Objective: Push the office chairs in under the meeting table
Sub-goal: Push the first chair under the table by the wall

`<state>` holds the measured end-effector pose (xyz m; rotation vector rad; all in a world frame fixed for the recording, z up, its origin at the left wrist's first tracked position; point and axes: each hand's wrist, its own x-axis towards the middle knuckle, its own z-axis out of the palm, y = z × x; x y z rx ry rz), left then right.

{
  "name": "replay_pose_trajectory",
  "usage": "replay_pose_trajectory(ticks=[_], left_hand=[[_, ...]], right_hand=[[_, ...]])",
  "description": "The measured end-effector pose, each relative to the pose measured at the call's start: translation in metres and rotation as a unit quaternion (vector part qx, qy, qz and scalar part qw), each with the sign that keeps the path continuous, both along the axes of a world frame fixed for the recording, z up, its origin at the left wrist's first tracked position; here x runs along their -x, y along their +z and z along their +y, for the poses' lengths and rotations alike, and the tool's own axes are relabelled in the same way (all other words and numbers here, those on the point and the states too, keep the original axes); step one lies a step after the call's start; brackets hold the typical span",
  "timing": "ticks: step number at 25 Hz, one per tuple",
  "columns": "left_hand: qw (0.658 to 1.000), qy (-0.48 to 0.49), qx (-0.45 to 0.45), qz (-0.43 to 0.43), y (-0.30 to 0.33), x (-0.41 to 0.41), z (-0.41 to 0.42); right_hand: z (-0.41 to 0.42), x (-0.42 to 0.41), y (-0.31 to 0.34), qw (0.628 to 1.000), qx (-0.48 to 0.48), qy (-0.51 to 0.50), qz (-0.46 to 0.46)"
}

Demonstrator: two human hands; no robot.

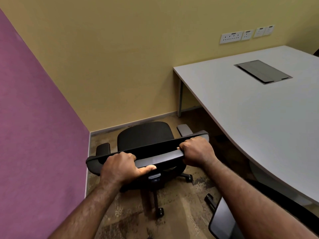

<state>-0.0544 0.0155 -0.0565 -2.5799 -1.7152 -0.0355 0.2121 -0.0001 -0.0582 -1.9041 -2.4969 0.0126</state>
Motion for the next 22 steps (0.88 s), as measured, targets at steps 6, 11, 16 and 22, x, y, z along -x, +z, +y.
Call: replay_pose_trajectory(ticks=[6,11,16,22], left_hand=[[0.998,-0.067,-0.017,0.004,-0.001,0.014,0.035],[0.993,-0.113,-0.025,0.008,-0.001,0.031,0.078],[0.990,-0.142,-0.024,0.004,-0.002,0.039,0.118],[0.982,-0.185,-0.030,0.004,-0.004,0.033,0.159]], right_hand=[[0.011,0.012,-0.002,0.999,-0.041,-0.020,0.009],[0.031,0.031,-0.005,0.996,-0.051,-0.065,0.014],[0.049,0.045,-0.006,0.994,-0.045,-0.097,0.007],[0.070,0.047,-0.007,0.988,-0.033,-0.149,0.003]])
